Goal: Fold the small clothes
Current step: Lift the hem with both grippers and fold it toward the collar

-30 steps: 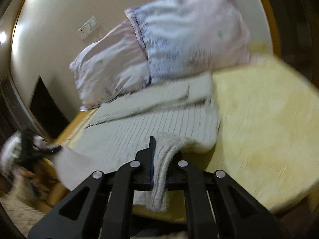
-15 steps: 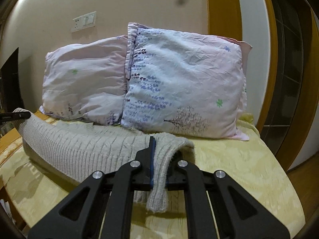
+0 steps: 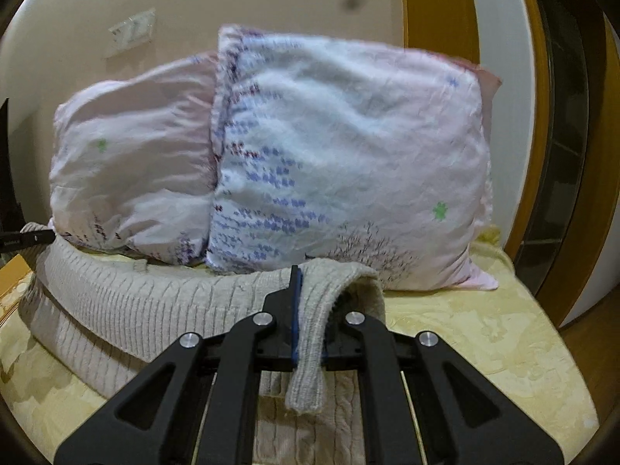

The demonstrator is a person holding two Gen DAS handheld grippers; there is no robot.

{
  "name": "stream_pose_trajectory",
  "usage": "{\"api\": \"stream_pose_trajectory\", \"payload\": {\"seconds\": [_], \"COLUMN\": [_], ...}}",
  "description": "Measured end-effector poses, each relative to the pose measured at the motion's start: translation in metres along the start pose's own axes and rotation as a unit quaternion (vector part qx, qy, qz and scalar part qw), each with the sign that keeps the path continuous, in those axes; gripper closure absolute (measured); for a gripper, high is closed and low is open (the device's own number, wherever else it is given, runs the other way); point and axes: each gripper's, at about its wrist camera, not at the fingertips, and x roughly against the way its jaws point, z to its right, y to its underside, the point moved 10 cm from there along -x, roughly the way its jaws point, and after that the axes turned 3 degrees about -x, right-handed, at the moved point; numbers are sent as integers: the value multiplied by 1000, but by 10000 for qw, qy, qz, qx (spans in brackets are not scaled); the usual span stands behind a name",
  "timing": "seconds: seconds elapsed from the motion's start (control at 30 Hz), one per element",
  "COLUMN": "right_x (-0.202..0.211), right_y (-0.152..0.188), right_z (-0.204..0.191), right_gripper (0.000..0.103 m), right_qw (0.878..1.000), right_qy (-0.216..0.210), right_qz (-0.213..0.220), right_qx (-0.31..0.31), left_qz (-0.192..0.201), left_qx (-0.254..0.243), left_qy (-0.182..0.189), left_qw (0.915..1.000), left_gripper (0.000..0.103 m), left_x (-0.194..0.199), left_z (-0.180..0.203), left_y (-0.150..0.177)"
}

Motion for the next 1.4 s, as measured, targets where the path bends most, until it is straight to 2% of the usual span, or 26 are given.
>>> {"api": "stream_pose_trajectory", "payload": {"seconds": [0.27, 0.57, 0.67, 0.73, 0.83, 0.9, 1.03, 1.13, 1.17, 1.23, 1.3, 1.4], "right_x": [-69, -102, -109, -113, -117, -119, -119, -116, -115, -112, -104, -88], "right_y": [39, 56, 60, 61, 55, 52, 46, 38, 36, 33, 34, 44], "right_z": [13, 20, 23, 23, 21, 20, 24, 36, 40, 45, 43, 40], "right_gripper": [96, 95, 87, 64, 44, 40, 40, 40, 40, 40, 40, 46], "right_qw": [9927, 9825, 9779, 9725, 9644, 9602, 9578, 9555, 9520, 9456, 9507, 9635], "right_qy": [-33, -97, -139, -267, -458, -517, -523, -505, -528, -623, -602, -430], "right_qz": [-1019, -1464, -1598, -1689, -1747, -1788, -1716, -1474, -1414, -1398, -1421, -1508], "right_qx": [-638, -1145, -1338, -1583, -1931, -2085, -2247, -2506, -2664, -2870, -2691, -2168], "left_qz": [-675, -847, -877, -914, -970, -991, -978, -872, -787, -635, -542, -507], "left_qx": [147, 264, 282, 324, 448, 585, 897, 1040, 1078, 1149, 1119, 997], "left_qy": [-144, -54, -38, -22, 57, 174, 442, 568, 570, 559, 492, 468], "left_qw": [9975, 9960, 9957, 9953, 9943, 9932, 9902, 9891, 9894, 9898, 9910, 9926], "left_gripper": [98, 97, 97, 96, 94, 88, 78, 61, 51, 45, 40, 40], "left_x": [-55, -76, -80, -82, -86, -87, -83, -77, -75, -66, -58, -48], "left_z": [-4, -7, -7, -7, -7, -8, -13, -15, -17, -21, -25, -32], "left_y": [25, 30, 31, 31, 29, 27, 25, 21, 18, 13, 10, 13]}}
